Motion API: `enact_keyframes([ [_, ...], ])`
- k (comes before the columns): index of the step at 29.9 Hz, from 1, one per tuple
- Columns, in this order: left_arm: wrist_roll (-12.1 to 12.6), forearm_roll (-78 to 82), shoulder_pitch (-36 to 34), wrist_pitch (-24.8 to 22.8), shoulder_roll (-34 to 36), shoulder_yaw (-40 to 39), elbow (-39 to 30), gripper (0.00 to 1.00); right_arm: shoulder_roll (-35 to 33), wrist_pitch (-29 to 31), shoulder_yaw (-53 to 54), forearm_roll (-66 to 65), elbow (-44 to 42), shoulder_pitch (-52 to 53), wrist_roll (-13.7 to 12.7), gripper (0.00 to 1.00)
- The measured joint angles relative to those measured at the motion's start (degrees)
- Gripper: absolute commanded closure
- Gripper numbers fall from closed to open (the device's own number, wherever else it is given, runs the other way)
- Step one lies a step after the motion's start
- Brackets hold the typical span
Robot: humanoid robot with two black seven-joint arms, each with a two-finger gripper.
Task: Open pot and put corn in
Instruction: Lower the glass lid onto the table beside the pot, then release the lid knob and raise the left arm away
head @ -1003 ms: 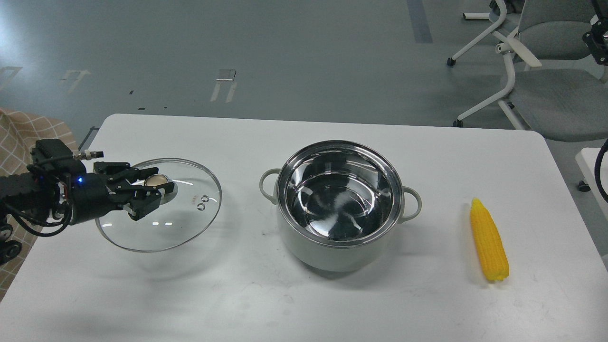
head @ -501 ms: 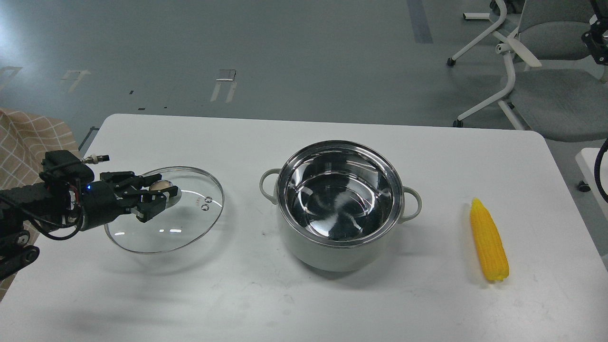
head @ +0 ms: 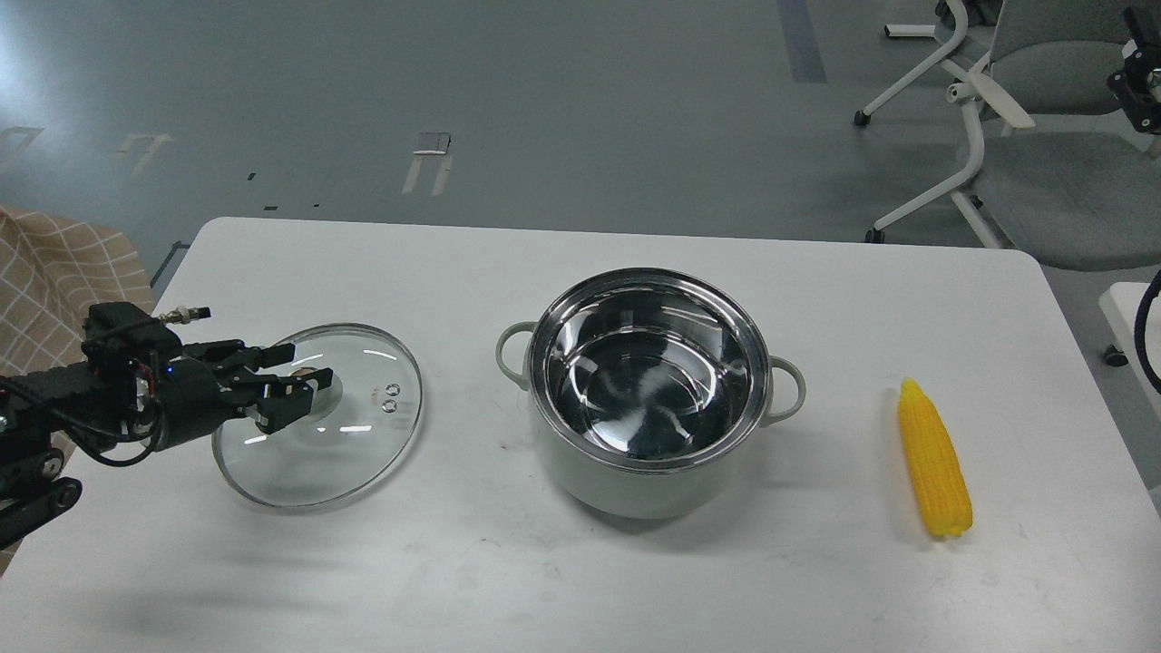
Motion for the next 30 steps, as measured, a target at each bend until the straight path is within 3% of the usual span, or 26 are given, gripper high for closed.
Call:
enact_keyframes([
  [3,-0.03,0.00,0.01,0.00,-0.02,-0.07,0.00,0.35,0.00,0.01,0.02,0.00,0.05,0.00,0.00,0.00],
  [9,-0.13,-1.94,-1.17,0.29,0.72,-1.53,-1.08,0.19,-1.31,0.22,-0.08,-0.42,0.57,-0.87,0.00,0.00],
  [15,-1.72,-10.96,-8.68,0.89,0.97,-4.85,-2.53,0.13,-8.24,0.43,-4.59,-7.35,2.60,-2.73,-0.01,0.00],
  [23,-2.93,-33.88,-18.48,0.92,-6.49,-8.95,-1.01,0.13,-17.96,0.56,-7.43,-32.85,12.29,-4.22,1.16,0.00],
  [30,-2.94,-52.56,-21.99,0.68,-15.22,-11.96,1.15,0.12,-24.44,0.46,-14.59,-64.88,22.40,-6.29,6.89,0.00],
])
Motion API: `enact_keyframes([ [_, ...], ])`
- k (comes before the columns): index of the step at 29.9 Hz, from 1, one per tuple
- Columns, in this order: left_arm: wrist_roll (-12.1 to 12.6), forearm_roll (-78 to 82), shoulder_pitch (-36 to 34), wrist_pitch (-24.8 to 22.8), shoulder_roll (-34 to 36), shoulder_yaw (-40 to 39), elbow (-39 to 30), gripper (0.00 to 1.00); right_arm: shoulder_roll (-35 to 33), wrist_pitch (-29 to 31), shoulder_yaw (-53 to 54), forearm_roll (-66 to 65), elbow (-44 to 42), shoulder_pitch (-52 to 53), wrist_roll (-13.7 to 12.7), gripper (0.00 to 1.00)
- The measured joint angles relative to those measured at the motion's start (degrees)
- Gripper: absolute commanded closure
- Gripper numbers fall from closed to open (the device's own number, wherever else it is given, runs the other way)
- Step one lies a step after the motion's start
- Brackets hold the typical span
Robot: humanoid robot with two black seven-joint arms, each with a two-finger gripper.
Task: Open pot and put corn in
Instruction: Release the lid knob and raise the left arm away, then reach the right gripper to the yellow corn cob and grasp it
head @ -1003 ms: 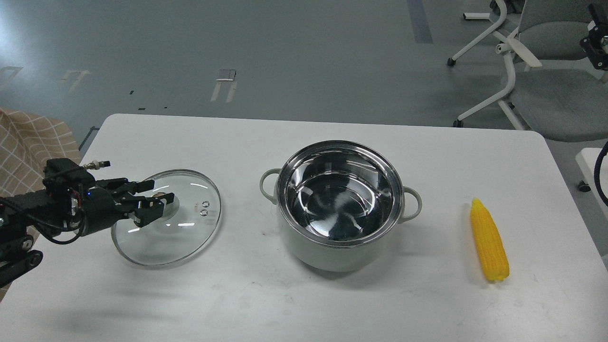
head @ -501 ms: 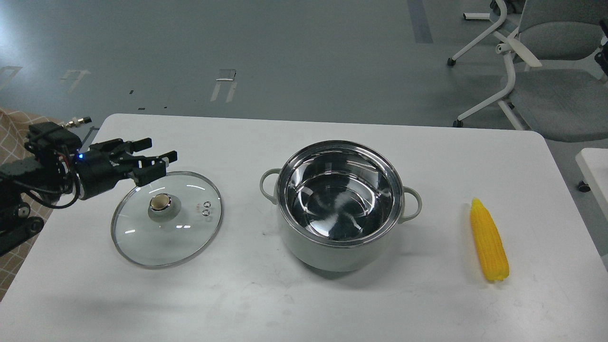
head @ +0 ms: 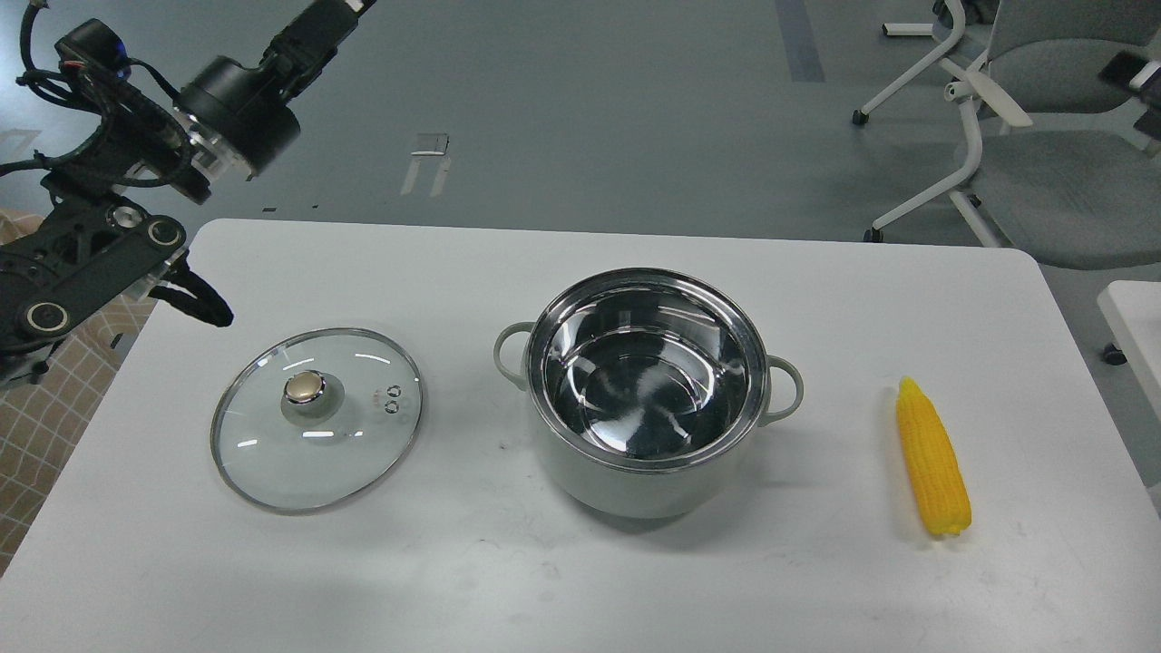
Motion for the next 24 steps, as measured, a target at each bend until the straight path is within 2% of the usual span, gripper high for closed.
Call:
enact_keyframes([
  [2,0.00,-4.23,-0.06,-0.06,-1.51,-0.71,0.29,0.10,-0.52,-0.01,-4.10,-7.06,1.80,-0.16,0.43,0.00],
  [4,0.00,-6.82,-0.18,-0.04,-2.95,-1.01,0.39,0.03,-0.53,-0.02,-7.52,-11.15,2.61,-0.24,0.36,0.00],
  [7,0.00,-10.40,-0.23,0.31,-5.36,-2.96,0.46,0.03,-0.25,-0.53,-13.76,-14.57,2.95,-0.40,-1.09,0.01],
  [11,0.10,-14.96,-0.24,0.10,-6.62,-8.16,1.47,0.03,0.35,-3.85,-21.34,-15.43,2.80,-0.80,-4.27,0.03],
  [15,2.64,-19.29,-0.30,-0.24,-7.64,-9.75,3.37,0.03,0.58,-6.88,-26.49,-15.47,2.78,-1.27,-8.88,0.05],
  [18,3.21,-20.57,-0.30,-0.29,-8.11,-9.88,3.54,0.03,1.69,-7.75,-27.93,-15.29,2.66,-2.07,-11.84,0.06],
  [22,3.36,-20.90,-0.30,-0.29,-8.70,-9.91,3.58,0.03,5.20,-9.32,-28.09,-15.20,2.20,-4.28,-14.11,0.08],
  [24,3.37,-20.91,-0.30,-0.29,-8.77,-9.91,3.58,0.03,6.43,-9.62,-28.09,-15.20,2.03,-4.72,-14.63,0.16],
])
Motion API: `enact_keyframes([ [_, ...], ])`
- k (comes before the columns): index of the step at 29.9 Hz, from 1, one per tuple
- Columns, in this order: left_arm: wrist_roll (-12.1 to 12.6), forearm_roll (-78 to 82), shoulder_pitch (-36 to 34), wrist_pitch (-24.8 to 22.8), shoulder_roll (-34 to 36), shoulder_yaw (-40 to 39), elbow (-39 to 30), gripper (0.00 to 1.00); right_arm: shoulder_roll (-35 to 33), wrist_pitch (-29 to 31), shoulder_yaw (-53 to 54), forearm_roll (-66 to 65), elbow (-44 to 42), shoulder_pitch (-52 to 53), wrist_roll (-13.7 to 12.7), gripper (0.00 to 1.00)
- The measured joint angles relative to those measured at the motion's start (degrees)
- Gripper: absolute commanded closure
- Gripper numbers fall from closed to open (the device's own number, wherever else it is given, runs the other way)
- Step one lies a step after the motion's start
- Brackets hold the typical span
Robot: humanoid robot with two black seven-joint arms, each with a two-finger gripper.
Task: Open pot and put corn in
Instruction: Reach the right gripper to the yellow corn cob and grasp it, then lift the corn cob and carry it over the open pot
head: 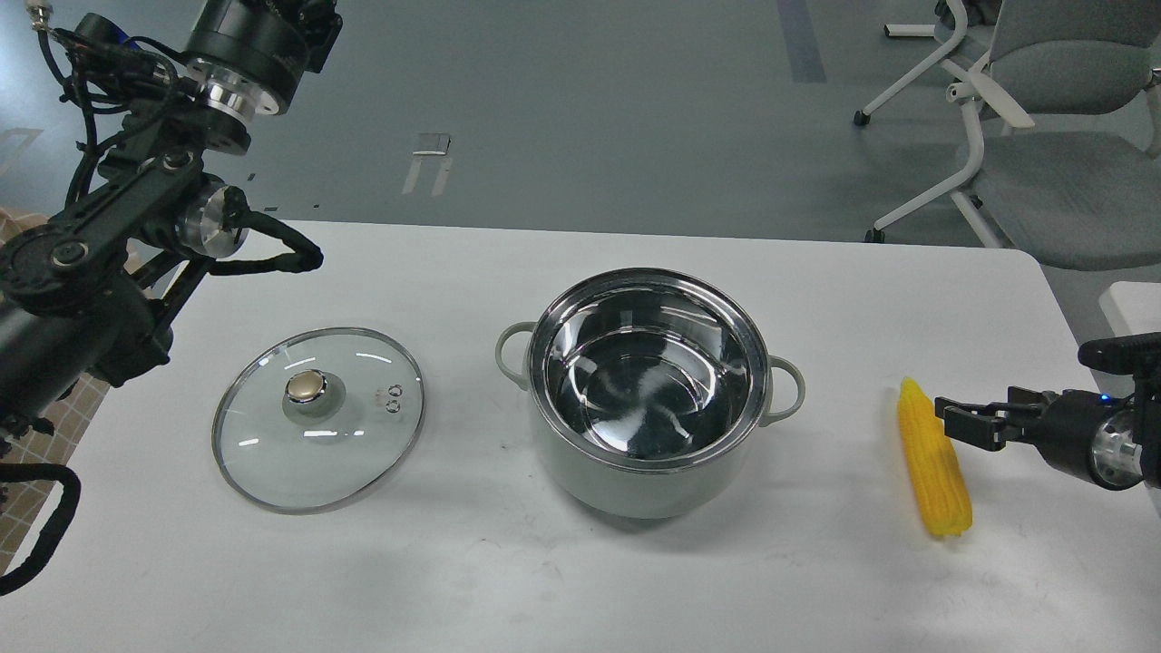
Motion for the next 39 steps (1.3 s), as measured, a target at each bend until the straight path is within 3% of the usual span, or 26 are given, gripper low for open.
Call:
enact_keyframes([
  [19,-0.24,-0.08,0.08,-0.25,-0.15,-0.36,-0.01,0.03,8.05,-0.27,-0.30,-0.11,-3.42,-0.81,-0.56,0.18],
  [24,-0.25,-0.01,-0.16,-0.25,-0.28,-0.36,-0.12,0.03,8.28,-0.15,-0.39,-0.11,-3.61,-1.28,-0.58,0.40],
  [28,-0.25,-0.01,-0.16,-0.26,-0.26,-0.36,-0.09,0.03,8.10,0.01,-0.48,-0.10,-3.30,-2.04,-0.60,0.75],
  [29,-0.25,-0.01,-0.16,-0.25,-0.23,-0.36,-0.07,0.03,7.93,0.03,-0.48,-0.10,-3.25,-2.22,-0.61,0.75],
  [31,-0.25,0.00,-0.17,-0.23,-0.23,-0.36,-0.07,0.03,7.78,0.02,-0.48,-0.04,-3.13,-2.49,-0.60,0.92],
  [34,-0.25,0.00,-0.29,-0.19,-0.14,-0.36,-0.07,0.03,7.20,-0.03,-0.40,0.09,-2.94,-2.66,-0.56,0.98],
  [39,-0.25,0.00,-0.29,-0.16,0.14,-0.36,-0.07,0.03,4.93,-0.52,3.63,0.67,-0.45,-2.67,-0.07,1.00],
])
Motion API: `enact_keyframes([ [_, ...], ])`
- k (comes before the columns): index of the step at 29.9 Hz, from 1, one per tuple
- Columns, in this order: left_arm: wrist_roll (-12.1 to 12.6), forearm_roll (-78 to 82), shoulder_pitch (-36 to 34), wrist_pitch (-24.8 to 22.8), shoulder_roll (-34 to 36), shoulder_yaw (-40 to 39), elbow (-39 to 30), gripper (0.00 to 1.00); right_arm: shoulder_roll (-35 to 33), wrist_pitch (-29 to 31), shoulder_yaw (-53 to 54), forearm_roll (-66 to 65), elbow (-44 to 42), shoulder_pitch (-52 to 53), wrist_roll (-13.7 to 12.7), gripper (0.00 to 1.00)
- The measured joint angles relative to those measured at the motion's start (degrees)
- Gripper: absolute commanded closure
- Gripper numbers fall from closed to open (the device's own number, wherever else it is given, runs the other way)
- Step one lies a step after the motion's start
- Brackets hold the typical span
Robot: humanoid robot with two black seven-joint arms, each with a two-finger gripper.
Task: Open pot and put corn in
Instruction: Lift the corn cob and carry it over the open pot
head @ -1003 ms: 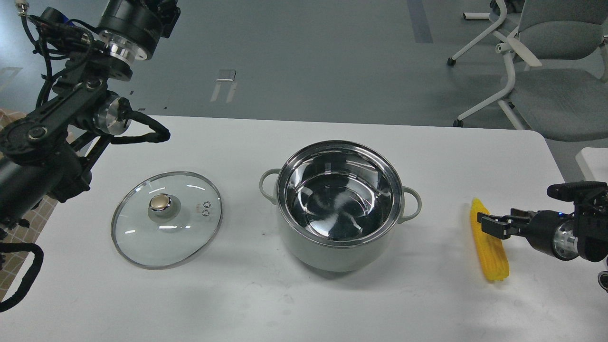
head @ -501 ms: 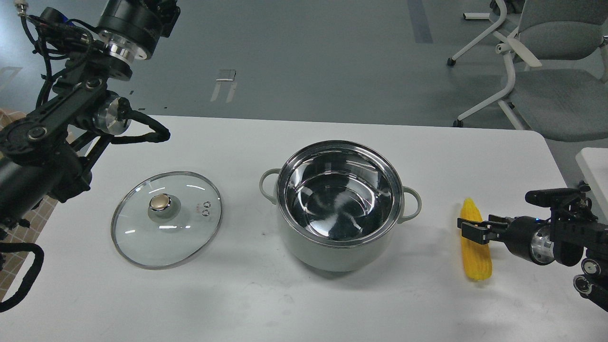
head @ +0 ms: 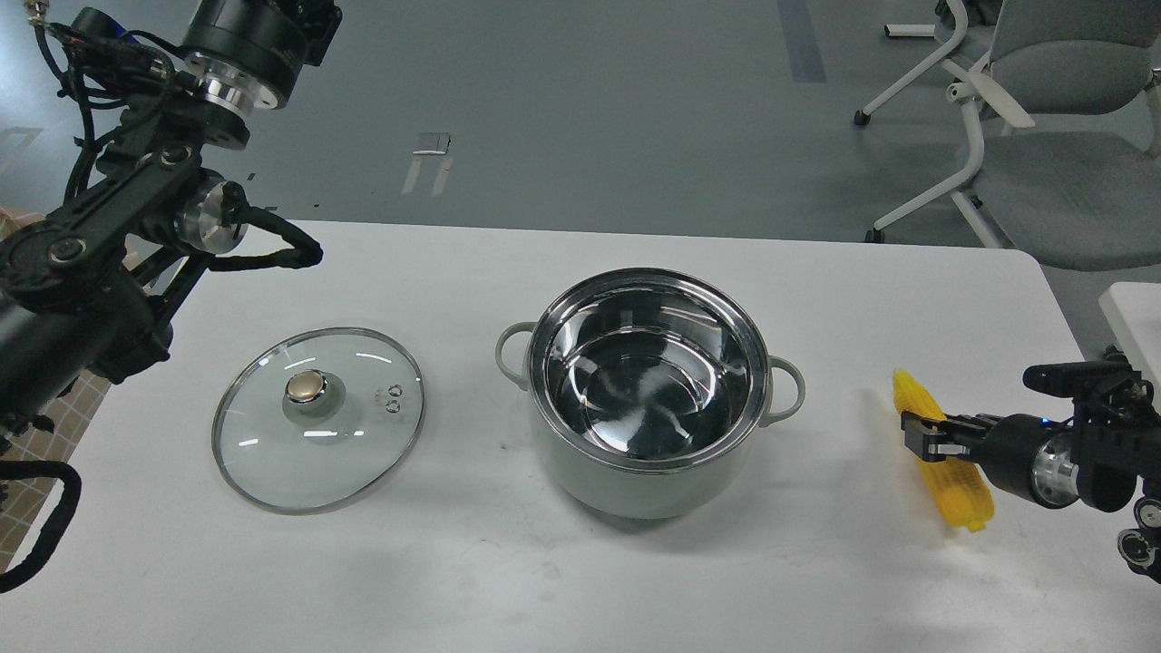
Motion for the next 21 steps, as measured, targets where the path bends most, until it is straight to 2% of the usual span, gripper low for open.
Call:
enact_keyframes([
  [5,0.00,0.00,-0.01,-0.01,0.10,0.00,-0.14,0.03,-0.80,0.08,11.42,0.28,2.15,0.50,0.24,1.00],
  [8,0.21,0.00,-0.50,-0.07,0.11,0.01,-0.36,0.03,2.18,0.58,19.03,1.56,3.95,0.76,0.28,1.00],
  [11,0.33,0.00,-1.17,-0.10,0.08,0.09,-0.43,0.03,5.82,0.94,22.31,2.57,7.35,2.08,0.30,1.00],
  [17,0.43,0.09,-1.81,-0.12,-0.33,0.12,-0.39,0.03,16.43,3.33,18.28,2.33,10.96,8.89,-0.71,1.00],
  [21,0.44,0.09,-2.27,-0.09,-0.33,0.12,-0.38,0.03,20.30,3.61,9.21,2.01,10.21,15.22,-1.72,1.00],
])
